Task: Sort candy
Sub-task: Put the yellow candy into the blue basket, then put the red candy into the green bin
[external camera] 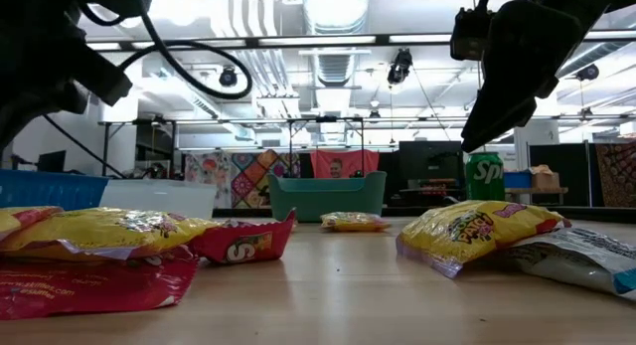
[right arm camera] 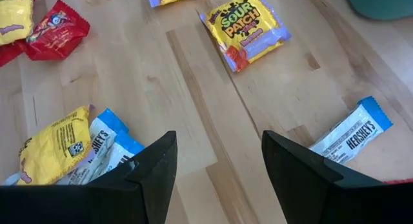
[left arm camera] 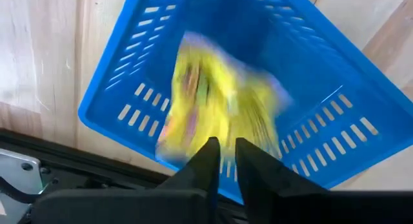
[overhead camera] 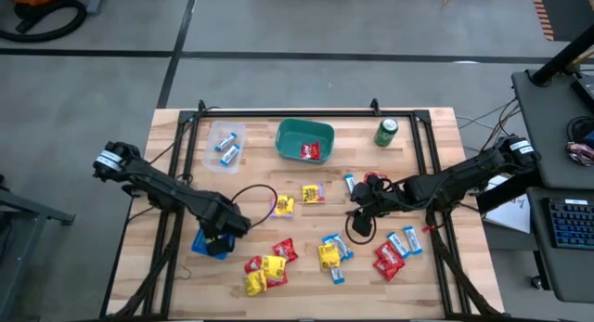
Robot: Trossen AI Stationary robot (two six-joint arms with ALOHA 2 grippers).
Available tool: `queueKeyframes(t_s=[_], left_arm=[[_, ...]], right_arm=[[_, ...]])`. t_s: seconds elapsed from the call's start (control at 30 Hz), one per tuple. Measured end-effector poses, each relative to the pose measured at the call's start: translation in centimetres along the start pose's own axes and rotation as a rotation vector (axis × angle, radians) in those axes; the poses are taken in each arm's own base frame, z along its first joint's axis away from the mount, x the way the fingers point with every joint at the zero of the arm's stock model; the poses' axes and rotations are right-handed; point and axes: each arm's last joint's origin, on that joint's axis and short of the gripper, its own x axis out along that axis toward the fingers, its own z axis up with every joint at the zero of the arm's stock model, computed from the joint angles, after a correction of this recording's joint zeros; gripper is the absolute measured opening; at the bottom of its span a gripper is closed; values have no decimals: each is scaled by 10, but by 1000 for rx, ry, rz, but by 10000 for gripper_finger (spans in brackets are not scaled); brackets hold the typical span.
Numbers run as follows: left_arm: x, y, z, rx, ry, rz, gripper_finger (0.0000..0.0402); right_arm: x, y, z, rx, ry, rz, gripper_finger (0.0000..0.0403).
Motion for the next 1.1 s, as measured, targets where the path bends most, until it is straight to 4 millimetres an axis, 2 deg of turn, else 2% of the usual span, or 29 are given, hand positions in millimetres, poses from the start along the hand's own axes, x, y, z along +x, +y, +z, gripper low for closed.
queueKeyframes(t_s=[0.2,0.37,0.53,0.7,0.83,0.97,1.1], left_arm=[[-3,-1,0,15,-6,3,97],[-18,-10,11,120,-180,-8,122],[-36,-20,28,267,-433,10,119],[-46,-29,45,433,-662,-26,102],[-52,-33,54,509,-775,-47,83],[-61,-32,51,554,-841,-53,77],[-73,-20,41,569,-909,-60,76]], right_arm=[[0,0,0,2,-1,1,217],[0,1,2,67,-16,11,217],[0,-3,2,230,-36,-50,217],[2,-19,0,351,-10,-180,207],[3,-33,0,405,28,-252,195],[4,-42,2,438,37,-286,188],[6,-50,6,441,35,-306,188]])
